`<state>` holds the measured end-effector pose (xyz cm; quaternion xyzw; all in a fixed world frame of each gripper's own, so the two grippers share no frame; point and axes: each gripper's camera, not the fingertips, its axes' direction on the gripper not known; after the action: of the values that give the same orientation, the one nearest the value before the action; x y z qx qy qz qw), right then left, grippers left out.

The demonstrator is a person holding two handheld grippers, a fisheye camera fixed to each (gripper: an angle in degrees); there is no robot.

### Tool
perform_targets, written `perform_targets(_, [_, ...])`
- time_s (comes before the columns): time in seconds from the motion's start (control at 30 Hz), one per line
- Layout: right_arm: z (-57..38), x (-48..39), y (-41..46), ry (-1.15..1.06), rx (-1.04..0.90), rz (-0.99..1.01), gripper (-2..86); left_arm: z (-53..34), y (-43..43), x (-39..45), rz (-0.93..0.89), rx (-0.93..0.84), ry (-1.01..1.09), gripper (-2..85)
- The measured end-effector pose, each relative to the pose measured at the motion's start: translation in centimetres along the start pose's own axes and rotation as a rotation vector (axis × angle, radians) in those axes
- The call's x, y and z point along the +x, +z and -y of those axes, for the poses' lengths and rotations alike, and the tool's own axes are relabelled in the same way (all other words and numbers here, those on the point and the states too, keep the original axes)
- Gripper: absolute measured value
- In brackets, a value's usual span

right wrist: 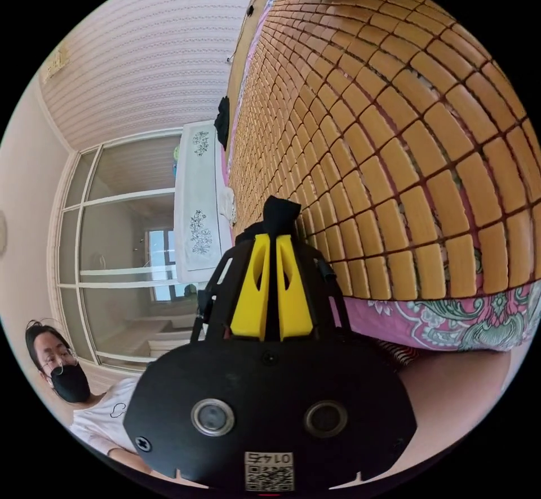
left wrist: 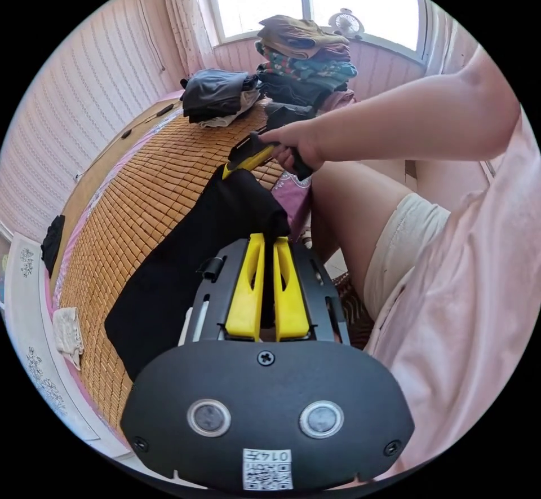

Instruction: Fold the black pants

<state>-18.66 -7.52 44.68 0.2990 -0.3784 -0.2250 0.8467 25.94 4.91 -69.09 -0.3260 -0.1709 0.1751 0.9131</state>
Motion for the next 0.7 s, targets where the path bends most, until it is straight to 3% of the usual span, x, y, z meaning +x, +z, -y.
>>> perform_targets(0.1, [0.2,-1.6,-3.1,-0.076,-0.003,-0.021,1.0,-0.5,-1.0,-0.1,0.04,0.032,0.026,-0.7])
perform_targets(0.43, [-1.0,-11.3,-16.2,-0.291,0.212,-0.119,0.8,5.0,-1.6,-5.2,-0.194,0.327,-0.053,-0.7])
perform_targets(0.57, [-0.4,-16.8,-13.0,-0.403,0.144,-0.151,1.4,4.6,-1.5,-9.3,-0.284,0.436,-0.192,-0.1])
perform_targets(0.7, [0.3,-19.9,-3.6,-0.477,0.023,-0.106,2.8,-0.4,-1.4,-13.1,-0.206,0.405,-0.338,2.1])
